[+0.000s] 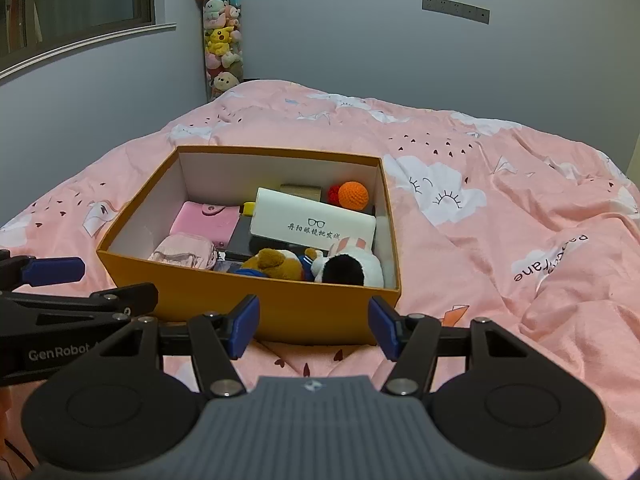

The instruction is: Organize objects

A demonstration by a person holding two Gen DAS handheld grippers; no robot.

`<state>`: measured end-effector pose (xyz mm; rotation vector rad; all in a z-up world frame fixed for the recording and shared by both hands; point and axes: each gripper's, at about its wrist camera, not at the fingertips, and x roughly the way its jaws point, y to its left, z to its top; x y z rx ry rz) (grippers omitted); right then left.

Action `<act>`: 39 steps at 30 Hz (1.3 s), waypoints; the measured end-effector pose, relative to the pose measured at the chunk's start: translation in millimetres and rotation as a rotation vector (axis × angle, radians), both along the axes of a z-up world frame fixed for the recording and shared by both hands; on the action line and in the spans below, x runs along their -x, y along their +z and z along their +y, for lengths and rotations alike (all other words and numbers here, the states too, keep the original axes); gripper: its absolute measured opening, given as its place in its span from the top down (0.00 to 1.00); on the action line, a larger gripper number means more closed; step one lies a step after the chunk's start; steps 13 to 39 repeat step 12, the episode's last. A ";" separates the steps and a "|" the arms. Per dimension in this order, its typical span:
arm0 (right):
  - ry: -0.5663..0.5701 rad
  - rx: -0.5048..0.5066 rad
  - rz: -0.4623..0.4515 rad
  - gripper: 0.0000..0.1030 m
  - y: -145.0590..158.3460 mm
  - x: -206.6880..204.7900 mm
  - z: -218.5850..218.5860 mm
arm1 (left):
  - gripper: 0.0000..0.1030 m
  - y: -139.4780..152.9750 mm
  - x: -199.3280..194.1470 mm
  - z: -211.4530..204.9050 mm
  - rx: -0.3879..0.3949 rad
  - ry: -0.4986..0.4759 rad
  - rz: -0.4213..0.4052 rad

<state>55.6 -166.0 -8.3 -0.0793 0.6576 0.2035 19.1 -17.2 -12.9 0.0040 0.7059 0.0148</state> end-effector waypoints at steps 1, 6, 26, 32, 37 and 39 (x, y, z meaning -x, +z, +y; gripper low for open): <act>0.000 0.000 0.000 0.40 0.0 0.0 0.0 | 0.12 0.0 -0.1 0.1 0.002 0.001 -0.001; 0.001 0.001 0.000 0.40 -0.4 -0.1 0.2 | 0.12 -0.3 0.1 0.4 0.000 0.002 -0.003; 0.003 0.003 0.000 0.40 -0.8 0.5 1.1 | 0.12 0.3 -0.2 2.1 0.007 0.006 0.001; 0.003 0.003 0.000 0.40 -0.8 0.5 1.1 | 0.12 0.3 -0.2 2.1 0.007 0.006 0.001; 0.003 0.003 0.000 0.40 -0.8 0.5 1.1 | 0.12 0.3 -0.2 2.1 0.007 0.006 0.001; 0.003 0.003 0.000 0.40 -0.8 0.5 1.1 | 0.12 0.3 -0.2 2.1 0.007 0.006 0.001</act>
